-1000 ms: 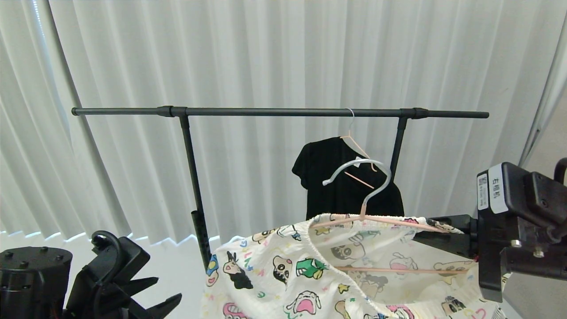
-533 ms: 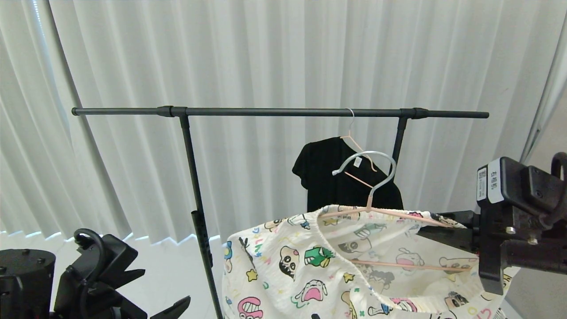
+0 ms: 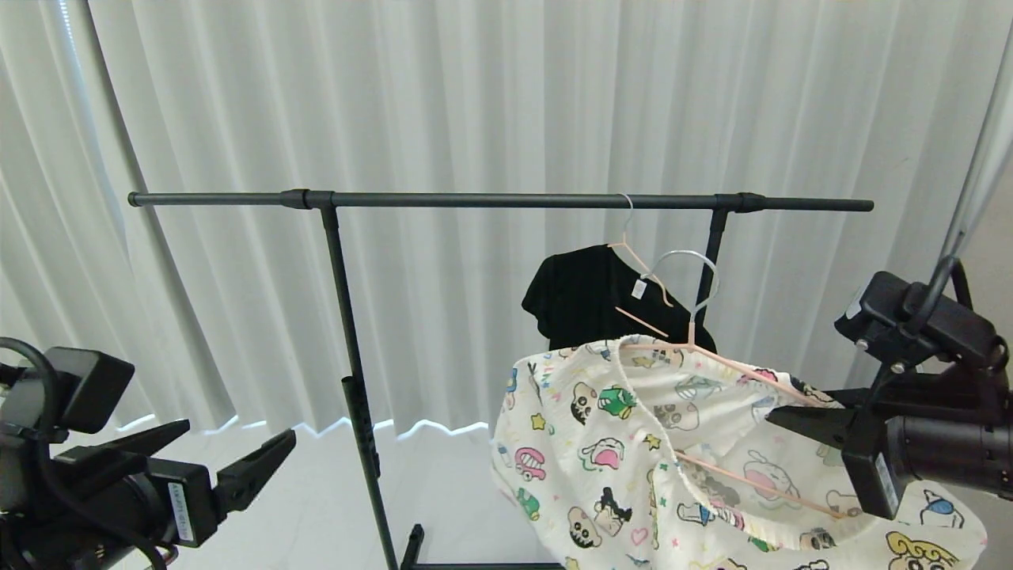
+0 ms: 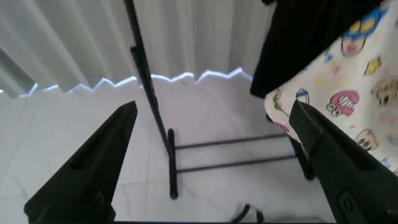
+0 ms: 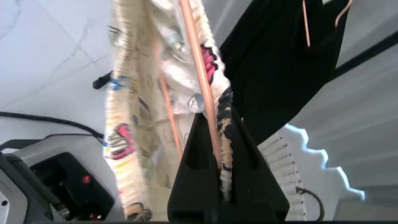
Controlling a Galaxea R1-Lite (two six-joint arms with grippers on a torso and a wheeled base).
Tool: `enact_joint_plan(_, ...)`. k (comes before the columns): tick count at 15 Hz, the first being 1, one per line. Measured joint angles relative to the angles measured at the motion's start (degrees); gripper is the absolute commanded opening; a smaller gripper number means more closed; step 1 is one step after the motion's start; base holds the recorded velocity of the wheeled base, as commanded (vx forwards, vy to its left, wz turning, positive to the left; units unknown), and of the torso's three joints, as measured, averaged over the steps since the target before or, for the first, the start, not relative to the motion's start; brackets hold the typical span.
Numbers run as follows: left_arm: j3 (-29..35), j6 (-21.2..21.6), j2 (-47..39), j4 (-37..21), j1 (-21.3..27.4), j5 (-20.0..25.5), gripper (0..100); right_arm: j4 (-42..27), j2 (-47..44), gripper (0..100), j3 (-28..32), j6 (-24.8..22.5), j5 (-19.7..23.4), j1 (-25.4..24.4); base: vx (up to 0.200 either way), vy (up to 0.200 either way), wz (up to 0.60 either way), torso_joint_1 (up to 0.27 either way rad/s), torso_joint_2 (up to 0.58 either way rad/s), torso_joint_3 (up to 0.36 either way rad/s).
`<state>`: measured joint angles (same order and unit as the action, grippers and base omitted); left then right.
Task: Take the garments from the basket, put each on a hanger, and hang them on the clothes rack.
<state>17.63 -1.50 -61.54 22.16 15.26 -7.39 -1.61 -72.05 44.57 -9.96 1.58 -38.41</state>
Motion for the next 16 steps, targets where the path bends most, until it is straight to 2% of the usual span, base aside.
enact_joint_plan(2, -1.84, -0.20, 0.29, -0.16, 0.30, -2.99, 100, -0.22, -0.17, 0, 0.27, 11.51, -1.01, -1.44, 0.000, 0.000, 0.00, 0.000, 0.00, 0.000)
enact_joint_plan(3, -2.86, -0.24, 0.43, -0.16, 0.35, -3.99, 100, -1.10, -0.41, 0, 0.61, 15.20, -3.63, -2.24, 0.000, 0.000, 0.00, 0.000, 0.00, 0.000)
enact_joint_plan(4, -3.30, -0.27, 0.54, -0.18, 0.44, -4.53, 100, -3.34, -0.72, 0, 0.96, 16.96, -6.40, -2.66, 0.000, 0.000, 0.00, 0.000, 0.00, 0.000)
enact_joint_plan(8, -3.71, 1.28, 0.85, -0.13, 1.24, -4.79, 100, -4.05, -1.22, 0, 1.57, 18.10, -7.38, -3.75, 0.000, 0.000, 0.00, 0.000, 0.00, 0.000)
enact_joint_plan(12, -3.74, 3.88, 0.85, -0.13, 6.34, -4.82, 100, -3.40, -1.24, 0, 1.65, 18.05, -7.35, -6.07, 0.000, 0.000, 0.00, 0.000, 0.00, 0.000)
enact_joint_plan(16, -3.39, 3.96, 0.60, -0.11, 9.29, -4.75, 100, 1.74, -1.90, 0, 2.01, 19.70, -7.35, -7.61, 0.000, 0.000, 0.00, 0.000, 0.00, 0.000)
